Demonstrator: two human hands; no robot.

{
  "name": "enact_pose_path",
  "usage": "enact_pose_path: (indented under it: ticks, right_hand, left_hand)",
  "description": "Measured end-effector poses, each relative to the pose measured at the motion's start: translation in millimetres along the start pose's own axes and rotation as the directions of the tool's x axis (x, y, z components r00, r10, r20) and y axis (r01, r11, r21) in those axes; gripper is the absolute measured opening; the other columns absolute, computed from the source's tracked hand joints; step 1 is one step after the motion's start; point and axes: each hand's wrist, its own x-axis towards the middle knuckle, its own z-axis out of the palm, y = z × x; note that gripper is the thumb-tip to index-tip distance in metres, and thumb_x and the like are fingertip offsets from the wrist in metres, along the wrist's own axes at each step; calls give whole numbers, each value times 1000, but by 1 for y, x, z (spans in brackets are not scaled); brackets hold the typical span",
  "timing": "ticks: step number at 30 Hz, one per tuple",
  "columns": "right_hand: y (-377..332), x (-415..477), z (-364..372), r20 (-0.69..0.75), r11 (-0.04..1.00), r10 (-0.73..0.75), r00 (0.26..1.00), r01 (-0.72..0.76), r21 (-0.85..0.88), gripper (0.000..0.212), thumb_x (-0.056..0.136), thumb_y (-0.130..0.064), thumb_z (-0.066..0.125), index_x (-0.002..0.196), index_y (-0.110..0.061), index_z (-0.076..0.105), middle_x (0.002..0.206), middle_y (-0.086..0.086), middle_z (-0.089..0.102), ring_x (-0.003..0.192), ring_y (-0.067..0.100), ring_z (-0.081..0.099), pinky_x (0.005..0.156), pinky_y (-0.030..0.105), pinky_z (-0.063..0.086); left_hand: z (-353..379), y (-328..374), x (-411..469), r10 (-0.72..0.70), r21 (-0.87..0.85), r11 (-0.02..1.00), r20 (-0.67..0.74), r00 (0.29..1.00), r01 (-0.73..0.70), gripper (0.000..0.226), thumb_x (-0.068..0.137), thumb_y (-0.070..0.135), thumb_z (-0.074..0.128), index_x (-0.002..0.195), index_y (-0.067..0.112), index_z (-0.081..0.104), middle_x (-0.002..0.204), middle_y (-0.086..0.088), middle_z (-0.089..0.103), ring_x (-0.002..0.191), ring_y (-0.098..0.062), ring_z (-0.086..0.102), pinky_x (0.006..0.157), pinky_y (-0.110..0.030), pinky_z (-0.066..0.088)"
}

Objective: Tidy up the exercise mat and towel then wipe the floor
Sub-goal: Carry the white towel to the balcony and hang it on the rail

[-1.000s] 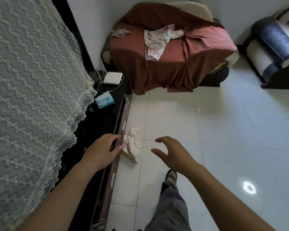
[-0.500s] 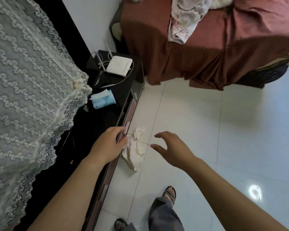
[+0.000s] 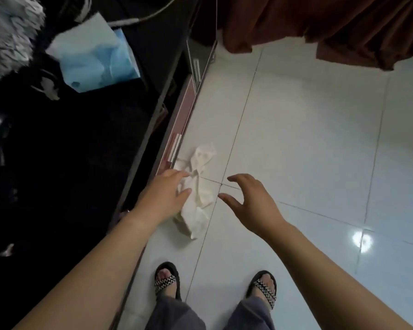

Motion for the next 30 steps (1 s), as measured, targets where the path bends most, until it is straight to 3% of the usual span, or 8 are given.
enact_pose_path:
  ticks: [5, 9, 16, 18, 20, 22, 24, 30]
  right_hand:
    - [53, 74, 122, -9, 997, 61, 998, -61, 44, 54, 87, -47, 57, 131, -18, 46, 134, -2, 48, 122, 18, 45, 96, 26, 36]
    - [87, 124, 192, -33, 996, 58, 998, -56, 66, 60, 86, -47, 58, 136, -16, 42, 137, 0, 45, 124, 20, 44, 98, 27, 35]
    - [118, 179, 269, -25, 978, 96, 995, -90, 191, 81, 79, -46, 67, 143, -14, 29, 145, 3, 36, 133, 17, 34, 107, 27, 28]
    - [117, 188, 285, 27, 946, 137, 990, -139, 293, 83, 75, -39, 74, 142, -16, 32, 142, 3, 42, 127, 18, 43, 106, 31, 36]
    - [111, 191, 294, 37, 914, 163, 986, -165, 370, 64, 75, -25, 75, 132, -20, 47, 121, 2, 59, 102, 17, 60, 90, 34, 50]
    - [104, 184, 290, -26, 905, 169, 985, -145, 401, 42, 77, -15, 69, 117, -21, 57, 98, -3, 63, 77, 12, 61, 75, 24, 52]
    - [95, 168, 276, -91, 905, 163, 982, -112, 411, 36, 79, -12, 66, 114, -20, 59, 97, -4, 64, 77, 12, 60, 71, 17, 47]
    - [58, 86, 178, -147, 905, 187, 971, -112, 409, 37, 81, -10, 62, 116, -24, 57, 105, -14, 63, 85, 8, 59, 74, 14, 46]
  left_hand:
    - [107, -68, 61, -46, -79, 996, -72, 996, 40, 44, 90, 26, 56, 132, 15, 48, 139, -3, 45, 125, -21, 43, 103, -26, 30]
    - [171, -120, 98, -86, -65, 995, -108, 990, 79, 46, 89, 26, 57, 132, 13, 48, 141, -6, 42, 130, -23, 39, 107, -30, 29]
    - [218, -183, 129, -156, -91, 986, -179, 971, 142, 50, 84, 23, 63, 130, 10, 50, 136, -11, 48, 122, -30, 47, 101, -33, 36]
    - [220, -191, 132, -169, -107, 983, -186, 968, 151, 51, 84, 23, 63, 131, 9, 49, 136, -11, 46, 120, -31, 48, 99, -36, 39]
    - [218, -195, 132, -172, -119, 981, -184, 968, 152, 52, 85, 24, 63, 132, 11, 48, 138, -10, 45, 120, -31, 48, 99, -37, 41]
    - [212, -192, 128, -162, -116, 983, -175, 971, 143, 52, 85, 24, 62, 133, 11, 47, 138, -9, 45, 122, -30, 46, 100, -37, 40]
    - [201, -183, 121, -154, -120, 984, -166, 974, 135, 51, 85, 22, 62, 132, 9, 47, 136, -12, 46, 122, -30, 46, 102, -36, 37]
    - [134, -103, 79, -132, -205, 974, -146, 980, 101, 47, 88, 20, 59, 132, 9, 48, 136, -11, 47, 125, -26, 44, 104, -31, 33]
